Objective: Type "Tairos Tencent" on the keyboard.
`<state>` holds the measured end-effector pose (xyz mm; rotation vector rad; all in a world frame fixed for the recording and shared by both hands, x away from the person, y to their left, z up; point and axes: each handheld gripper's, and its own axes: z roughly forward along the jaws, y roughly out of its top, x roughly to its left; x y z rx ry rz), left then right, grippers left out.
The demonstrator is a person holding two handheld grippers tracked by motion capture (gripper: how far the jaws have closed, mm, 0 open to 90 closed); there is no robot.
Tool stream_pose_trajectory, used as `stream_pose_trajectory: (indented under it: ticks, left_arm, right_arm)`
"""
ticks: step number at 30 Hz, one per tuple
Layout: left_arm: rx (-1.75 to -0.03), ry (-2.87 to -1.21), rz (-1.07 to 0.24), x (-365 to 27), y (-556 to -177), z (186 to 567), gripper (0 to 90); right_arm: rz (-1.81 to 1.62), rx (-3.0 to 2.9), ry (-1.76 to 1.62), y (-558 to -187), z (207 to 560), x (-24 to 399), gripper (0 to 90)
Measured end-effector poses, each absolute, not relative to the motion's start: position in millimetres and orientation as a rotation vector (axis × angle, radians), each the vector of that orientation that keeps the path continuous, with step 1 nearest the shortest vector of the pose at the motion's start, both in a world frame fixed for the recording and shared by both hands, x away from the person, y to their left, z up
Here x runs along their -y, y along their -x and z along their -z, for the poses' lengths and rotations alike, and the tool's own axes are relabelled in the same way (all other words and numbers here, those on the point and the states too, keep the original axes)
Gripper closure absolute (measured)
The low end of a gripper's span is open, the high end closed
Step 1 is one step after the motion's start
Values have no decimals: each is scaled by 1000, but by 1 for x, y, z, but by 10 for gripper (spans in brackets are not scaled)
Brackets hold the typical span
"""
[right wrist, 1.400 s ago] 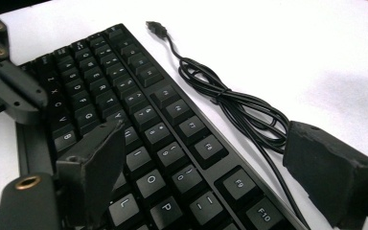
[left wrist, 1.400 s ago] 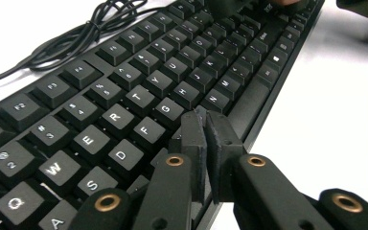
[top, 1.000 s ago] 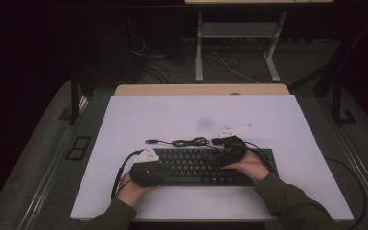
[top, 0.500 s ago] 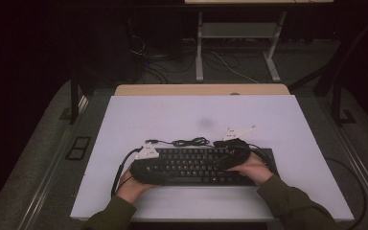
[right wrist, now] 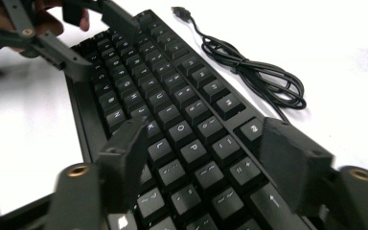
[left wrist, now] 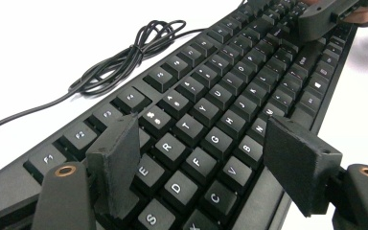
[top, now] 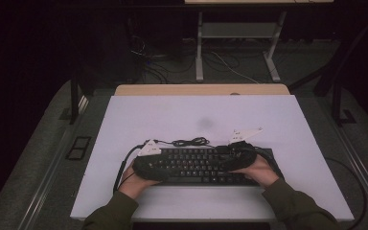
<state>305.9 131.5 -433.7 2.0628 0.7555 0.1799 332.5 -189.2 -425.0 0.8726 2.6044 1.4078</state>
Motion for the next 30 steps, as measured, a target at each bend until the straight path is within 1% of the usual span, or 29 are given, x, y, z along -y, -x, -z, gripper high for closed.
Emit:
stream_pose_trajectory:
  ticks: [19,25,30]
  left_arm:
    - [-719,-2071,-183,-119,-321,433,259]
    - [-710,-2076,-183,-115,-325,433,255]
    - [-701,-2075,-188,-112,-327,433,255]
  right_arm:
    - [-1374,-2681,-824,-317,427,206,806]
    - [-1332,-2715,-807,-313,431,210,888]
    - [-1309,-2724,-798,-310,432,212,896]
